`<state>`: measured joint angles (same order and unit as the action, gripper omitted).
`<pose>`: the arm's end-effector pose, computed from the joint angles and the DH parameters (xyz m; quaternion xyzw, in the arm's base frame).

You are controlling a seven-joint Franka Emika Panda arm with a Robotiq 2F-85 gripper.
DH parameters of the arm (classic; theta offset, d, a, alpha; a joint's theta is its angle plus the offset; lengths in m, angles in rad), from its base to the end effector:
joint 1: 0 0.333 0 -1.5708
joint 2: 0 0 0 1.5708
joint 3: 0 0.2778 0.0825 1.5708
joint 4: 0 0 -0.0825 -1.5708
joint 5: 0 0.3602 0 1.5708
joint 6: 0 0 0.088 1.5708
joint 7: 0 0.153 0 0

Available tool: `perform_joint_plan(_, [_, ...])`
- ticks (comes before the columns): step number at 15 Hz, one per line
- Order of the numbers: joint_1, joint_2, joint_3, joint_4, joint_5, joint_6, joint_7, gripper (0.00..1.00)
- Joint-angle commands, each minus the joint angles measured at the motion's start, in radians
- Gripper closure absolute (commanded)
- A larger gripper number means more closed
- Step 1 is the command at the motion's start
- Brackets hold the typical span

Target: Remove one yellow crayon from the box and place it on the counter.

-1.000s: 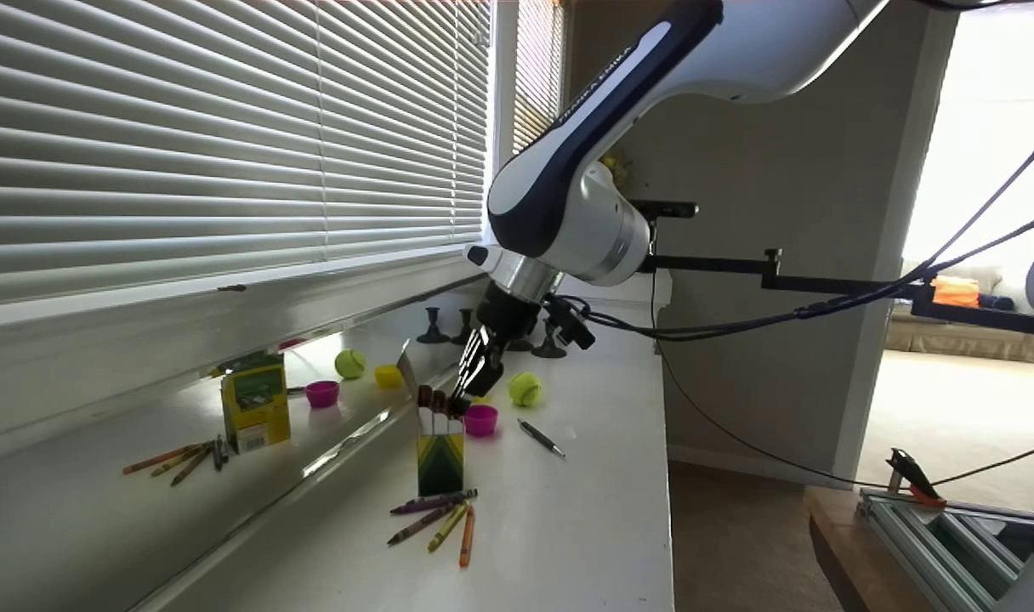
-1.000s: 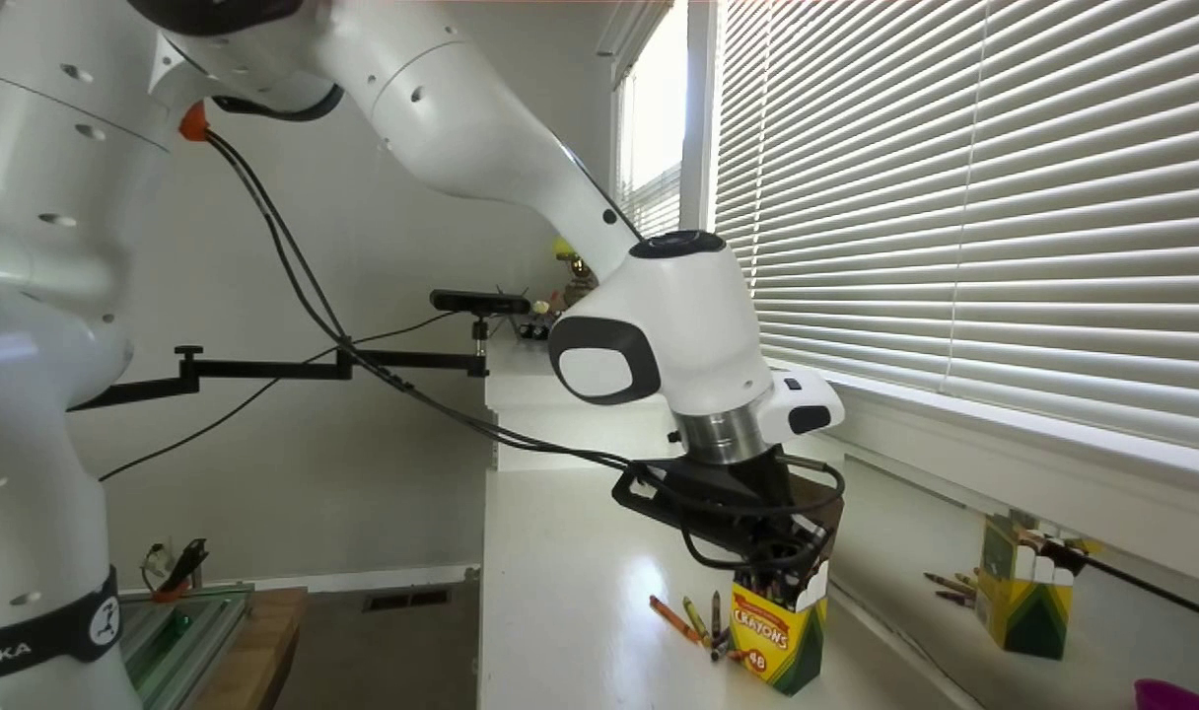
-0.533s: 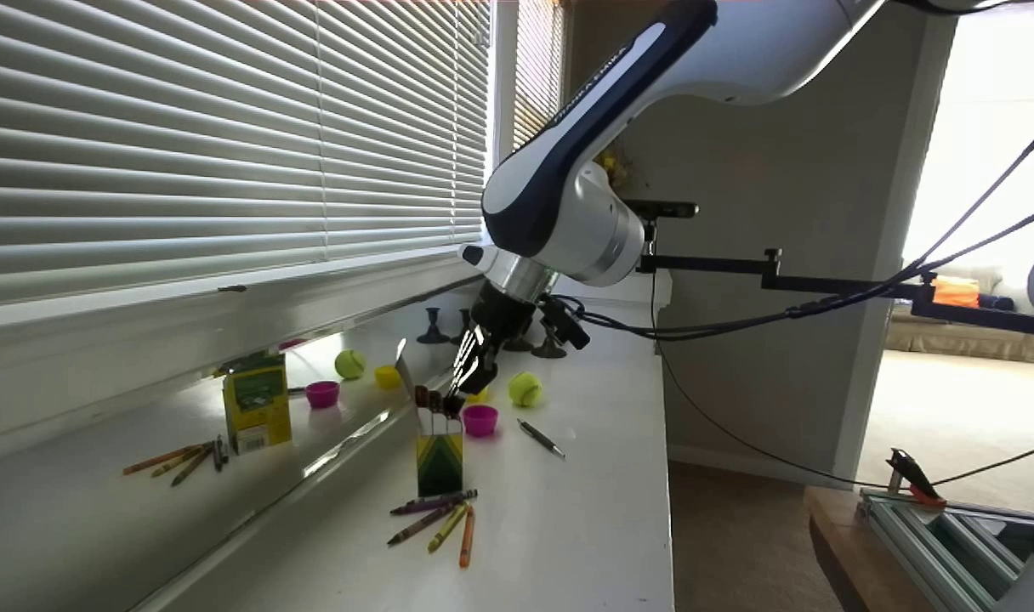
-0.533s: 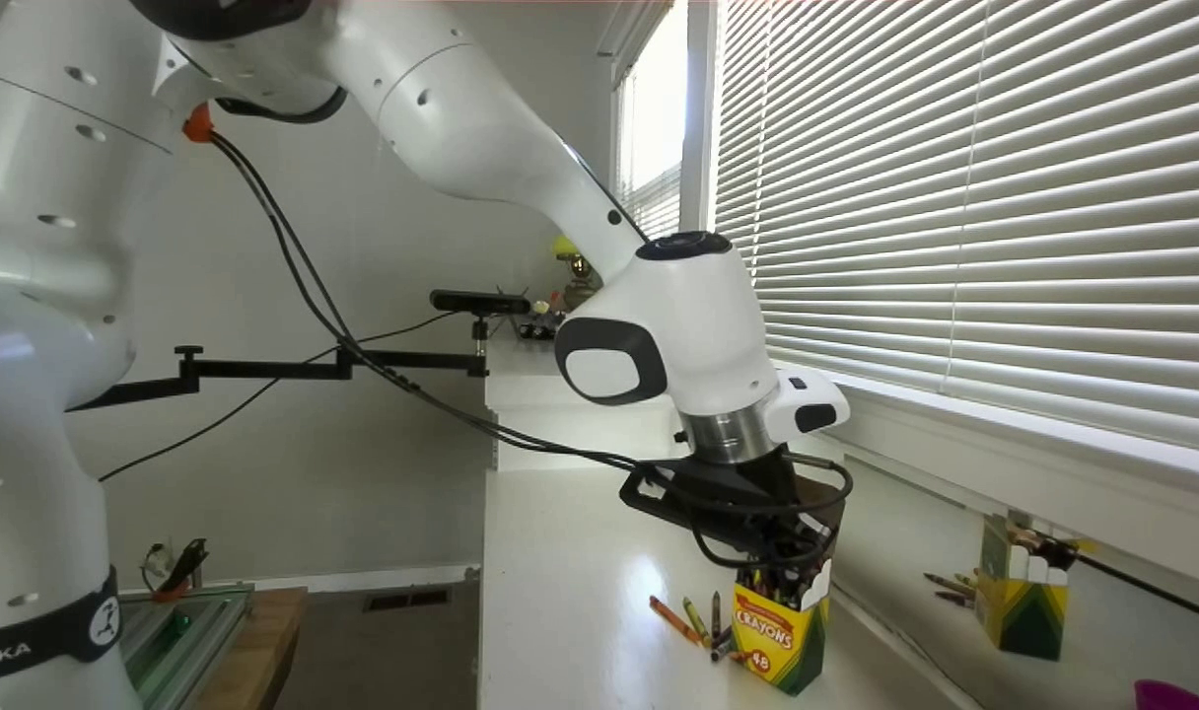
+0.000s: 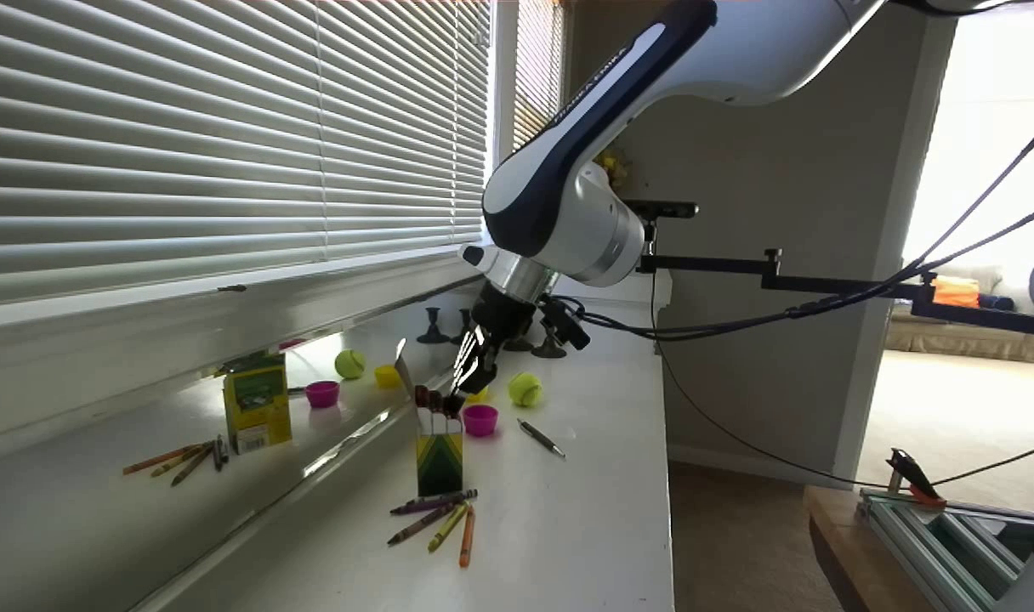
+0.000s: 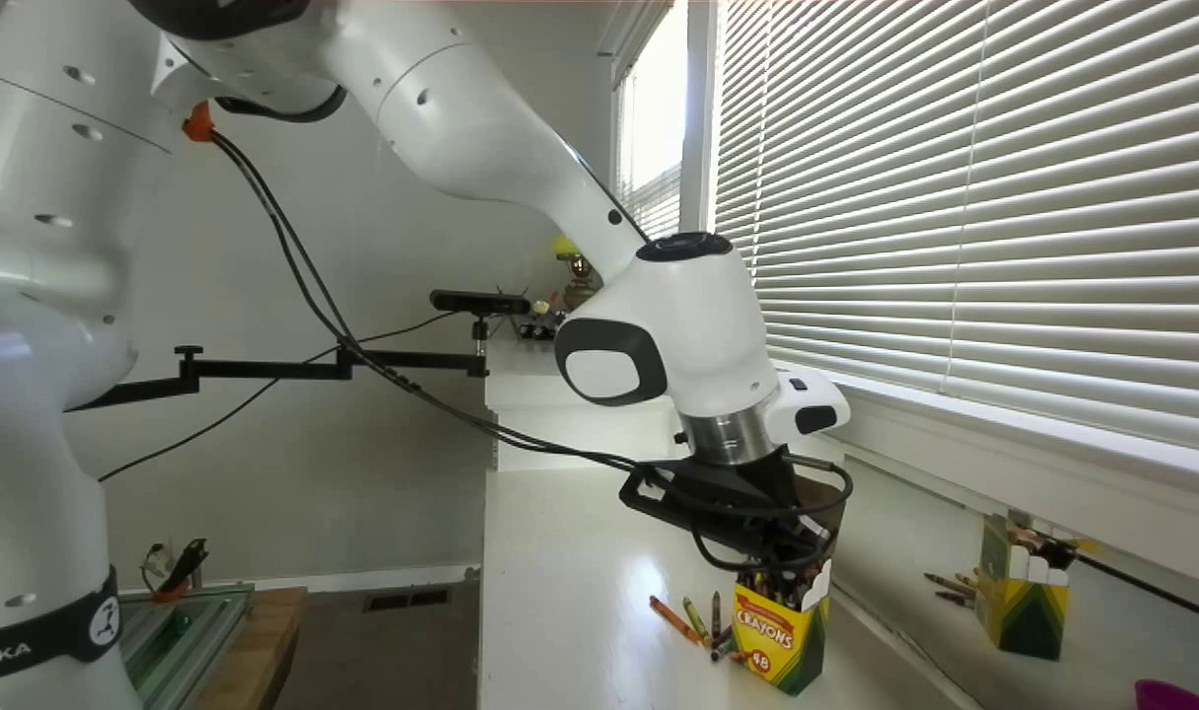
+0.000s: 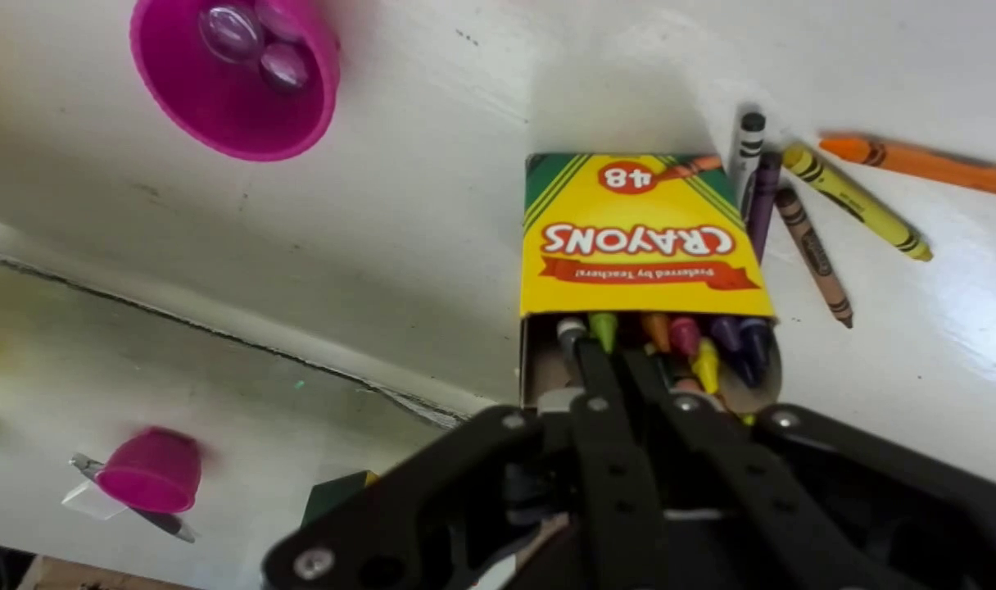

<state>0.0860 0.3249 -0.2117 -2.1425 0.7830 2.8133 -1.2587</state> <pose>0.5764 -0.0980 0.2256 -0.9477 -0.2195 -0.2315 0.0091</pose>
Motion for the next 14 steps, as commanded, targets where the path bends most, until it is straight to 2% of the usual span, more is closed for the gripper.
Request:
perform_joint_plan(1, [-0.020, 0.030, 0.018, 0.018, 0.030, -0.008, -0.030, 0.93])
perform_joint_plan(2, [-0.022, 0.031, 0.019, 0.019, 0.030, -0.008, -0.029, 0.99])
perform_joint_plan(4, [-0.023, 0.029, 0.019, 0.018, 0.028, -0.010, -0.028, 1.00])
perform_joint_plan(10, [0.004, -0.075, -0.025, -0.038, -0.035, -0.035, 0.033, 0.99])
perform_joint_plan(14, [0.036, -0.162, -0.075, -0.074, -0.134, -0.071, 0.095, 0.99])
